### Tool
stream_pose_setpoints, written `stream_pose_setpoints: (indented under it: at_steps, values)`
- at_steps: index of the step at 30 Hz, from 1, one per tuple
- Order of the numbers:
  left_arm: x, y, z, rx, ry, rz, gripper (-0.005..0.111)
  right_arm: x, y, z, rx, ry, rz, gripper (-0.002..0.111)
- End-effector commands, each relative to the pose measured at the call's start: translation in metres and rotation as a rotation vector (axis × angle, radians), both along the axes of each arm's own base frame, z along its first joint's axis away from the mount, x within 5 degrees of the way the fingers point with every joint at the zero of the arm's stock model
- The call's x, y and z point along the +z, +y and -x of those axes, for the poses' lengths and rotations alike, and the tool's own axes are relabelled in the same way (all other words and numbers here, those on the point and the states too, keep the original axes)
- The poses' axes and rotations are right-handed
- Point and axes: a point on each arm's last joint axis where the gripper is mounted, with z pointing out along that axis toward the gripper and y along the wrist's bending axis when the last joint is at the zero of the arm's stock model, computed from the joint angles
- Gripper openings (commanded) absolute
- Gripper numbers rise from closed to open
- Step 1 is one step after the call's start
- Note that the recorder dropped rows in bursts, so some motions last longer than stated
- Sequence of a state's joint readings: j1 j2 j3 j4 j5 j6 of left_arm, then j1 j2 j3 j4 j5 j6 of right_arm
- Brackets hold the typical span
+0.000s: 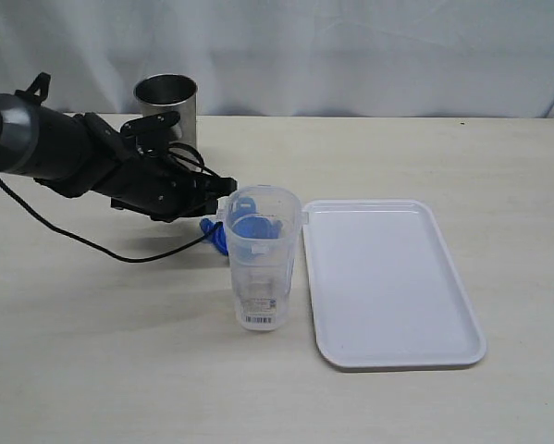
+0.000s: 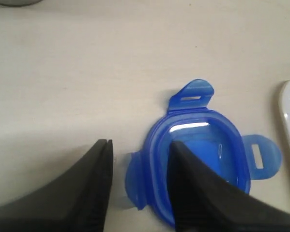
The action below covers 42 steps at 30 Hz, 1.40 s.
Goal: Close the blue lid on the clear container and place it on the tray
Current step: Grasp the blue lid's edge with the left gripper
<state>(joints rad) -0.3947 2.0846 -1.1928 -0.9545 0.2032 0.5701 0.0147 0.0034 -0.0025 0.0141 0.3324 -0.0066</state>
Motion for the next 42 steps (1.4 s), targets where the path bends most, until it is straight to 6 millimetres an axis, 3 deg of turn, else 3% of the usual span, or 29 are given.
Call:
stream_pose_setpoints:
  at_steps: [1,6,17,25,31,34,42]
  values:
    - [-0.002,-0.002,0.001,-0.038,0.012,-0.005,0.036,-0.001,0.0,0.0,0.0,0.001,0.0,0.005]
    - [-0.019,-0.002,0.001,-0.047,0.044,-0.025,0.036,-0.001,0.0,0.0,0.0,0.001,0.0,0.005]
    - [-0.019,-0.003,0.0,-0.054,0.019,-0.017,0.036,-0.001,0.0,0.0,0.0,0.001,0.0,0.005]
    - [-0.018,-0.003,-0.001,-0.045,0.014,-0.006,0.011,-0.001,0.0,0.0,0.0,0.001,0.0,0.005]
    - [-0.018,-0.004,0.0,-0.055,0.023,0.001,0.008,-0.001,0.0,0.0,0.0,0.001,0.0,0.005]
    - [-0.019,-0.005,0.002,-0.111,0.021,-0.025,0.0,-0.001,0.0,0.0,0.0,0.001,0.0,0.005]
    - [-0.013,-0.002,0.006,-0.153,-0.003,-0.064,0.0,-0.001,0.0,0.0,0.0,0.001,0.0,0.005]
